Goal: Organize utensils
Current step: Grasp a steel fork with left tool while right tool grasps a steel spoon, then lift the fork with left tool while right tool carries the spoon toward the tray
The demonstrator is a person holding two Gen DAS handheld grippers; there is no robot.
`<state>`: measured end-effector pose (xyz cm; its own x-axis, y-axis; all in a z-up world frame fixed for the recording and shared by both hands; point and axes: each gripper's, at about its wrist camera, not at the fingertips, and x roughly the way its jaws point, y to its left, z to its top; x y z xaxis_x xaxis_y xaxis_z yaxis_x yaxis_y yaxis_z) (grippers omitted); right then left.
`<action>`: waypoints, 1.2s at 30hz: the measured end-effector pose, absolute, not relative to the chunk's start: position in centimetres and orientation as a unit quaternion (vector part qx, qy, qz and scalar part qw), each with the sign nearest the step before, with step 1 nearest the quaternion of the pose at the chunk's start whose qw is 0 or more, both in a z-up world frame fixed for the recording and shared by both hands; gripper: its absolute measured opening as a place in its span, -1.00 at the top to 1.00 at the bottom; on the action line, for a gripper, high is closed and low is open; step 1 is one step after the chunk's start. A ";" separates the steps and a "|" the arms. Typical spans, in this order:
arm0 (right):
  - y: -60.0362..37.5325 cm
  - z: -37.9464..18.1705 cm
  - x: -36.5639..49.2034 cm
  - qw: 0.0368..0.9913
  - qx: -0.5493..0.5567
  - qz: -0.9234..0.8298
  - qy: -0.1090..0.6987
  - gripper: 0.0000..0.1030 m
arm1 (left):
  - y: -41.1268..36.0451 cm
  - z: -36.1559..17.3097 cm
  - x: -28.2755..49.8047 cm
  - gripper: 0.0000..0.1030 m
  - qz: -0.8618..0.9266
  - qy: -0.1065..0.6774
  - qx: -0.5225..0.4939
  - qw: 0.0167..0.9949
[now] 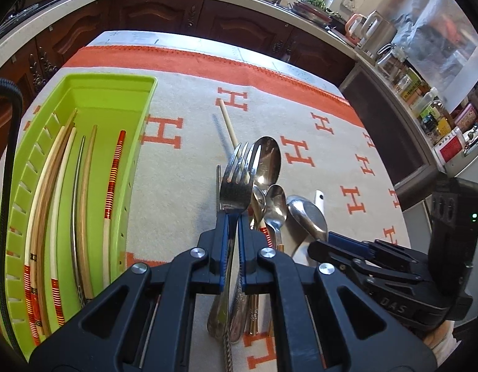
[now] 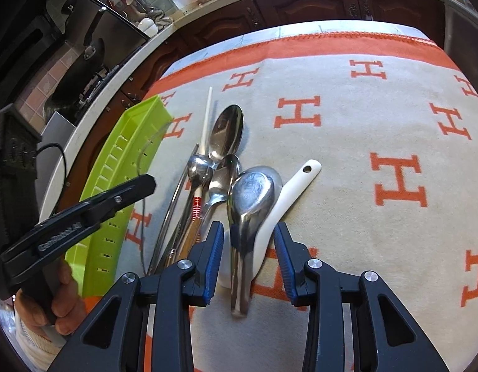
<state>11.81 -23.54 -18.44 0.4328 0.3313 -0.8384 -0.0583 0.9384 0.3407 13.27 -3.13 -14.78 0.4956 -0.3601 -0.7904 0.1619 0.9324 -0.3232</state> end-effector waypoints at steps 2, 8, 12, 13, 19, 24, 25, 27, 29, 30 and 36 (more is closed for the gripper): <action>-23.4 -18.6 11.9 0.837 0.131 0.120 0.518 0.48 | -2.9 -14.5 13.0 0.94 -0.157 0.475 -0.105 0.859; -22.8 -17.6 11.4 0.849 0.115 0.121 0.501 0.76 | -2.4 -13.3 12.1 0.94 -0.174 0.461 -0.110 0.863; -22.6 -17.1 10.9 0.852 0.112 0.119 0.497 0.92 | -1.8 -12.6 11.5 0.94 -0.180 0.453 -0.116 0.865; -22.7 -17.0 10.7 0.852 0.113 0.119 0.497 0.92 | -1.7 -12.4 11.3 0.94 -0.181 0.451 -0.118 0.866; -23.0 -16.6 9.8 0.851 0.118 0.119 0.497 0.92 | -0.7 -11.3 10.3 0.94 -0.183 0.437 -0.120 0.872; -22.8 -15.6 9.0 0.855 0.117 0.121 0.490 0.92 | 0.0 -10.1 9.2 0.94 -0.183 0.420 -0.121 0.880; -22.7 -15.3 8.7 0.857 0.115 0.122 0.488 0.92 | 0.1 -9.9 9.0 0.94 -0.184 0.417 -0.122 0.882; -22.4 -14.6 8.4 0.860 0.111 0.126 0.482 0.92 | 0.4 -9.3 8.5 0.94 -0.185 0.411 -0.122 0.884; -22.1 -13.9 8.2 0.862 0.109 0.127 0.478 0.92 | 0.7 -8.6 8.0 0.94 -0.186 0.403 -0.125 0.887; -21.9 -13.6 8.1 0.864 0.107 0.130 0.475 0.92 | 0.9 -8.3 7.7 0.94 -0.186 0.399 -0.126 0.889; -20.4 -11.4 7.1 0.870 0.098 0.140 0.462 0.92 | 2.3 -6.1 6.0 0.94 -0.186 0.379 -0.135 0.896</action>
<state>7.14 -20.45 -11.38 0.5346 0.3347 -0.7760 -0.1540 0.9415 0.2999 6.04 2.33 -6.11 0.6435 -0.4366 -0.6288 0.2318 0.8940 -0.3836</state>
